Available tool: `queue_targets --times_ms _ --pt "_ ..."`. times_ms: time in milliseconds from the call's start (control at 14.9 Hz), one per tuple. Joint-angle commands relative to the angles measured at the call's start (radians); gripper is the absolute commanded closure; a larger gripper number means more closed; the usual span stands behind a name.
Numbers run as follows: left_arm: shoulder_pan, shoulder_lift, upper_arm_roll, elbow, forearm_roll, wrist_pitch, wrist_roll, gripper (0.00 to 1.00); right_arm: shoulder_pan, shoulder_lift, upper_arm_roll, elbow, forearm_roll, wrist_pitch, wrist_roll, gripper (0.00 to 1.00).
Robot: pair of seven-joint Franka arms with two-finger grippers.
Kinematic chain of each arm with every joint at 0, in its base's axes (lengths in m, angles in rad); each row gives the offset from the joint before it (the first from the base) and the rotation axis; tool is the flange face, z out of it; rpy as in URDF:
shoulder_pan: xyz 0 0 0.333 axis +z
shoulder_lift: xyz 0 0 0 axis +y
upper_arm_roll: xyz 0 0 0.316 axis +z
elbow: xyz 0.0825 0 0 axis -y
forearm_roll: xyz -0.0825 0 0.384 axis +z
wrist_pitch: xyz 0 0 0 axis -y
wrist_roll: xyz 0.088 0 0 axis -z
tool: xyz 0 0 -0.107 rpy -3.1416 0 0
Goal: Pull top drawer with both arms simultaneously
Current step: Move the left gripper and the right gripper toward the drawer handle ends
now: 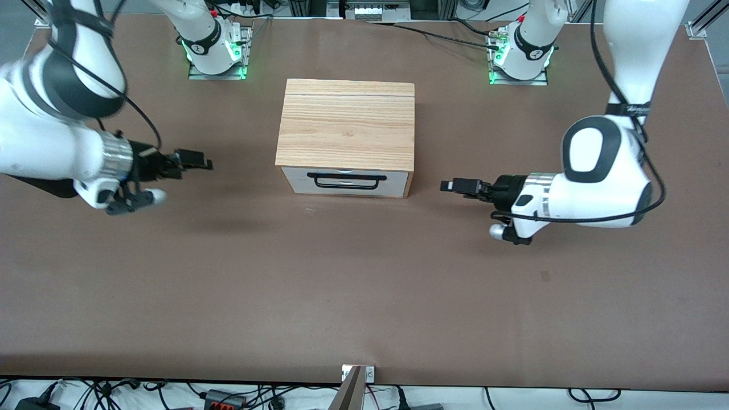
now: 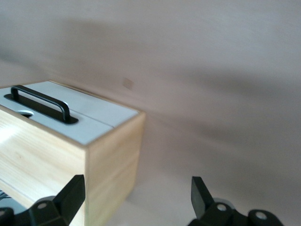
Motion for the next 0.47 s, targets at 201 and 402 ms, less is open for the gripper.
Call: queue_targets --times_ms 201,402 --pt "-0.019 0.178 -0.002 0.024 -0.302 0.021 0.402 0.0 0.061 0.057 0.004 -0.208 0.486 0.233 -0.466 0.0" --pt "-0.066 0.231 -0.001 0.018 -0.463 0.021 0.586 0.0 0.067 0.151 0.005 -0.209 0.692 0.226 -0.626 0.0"
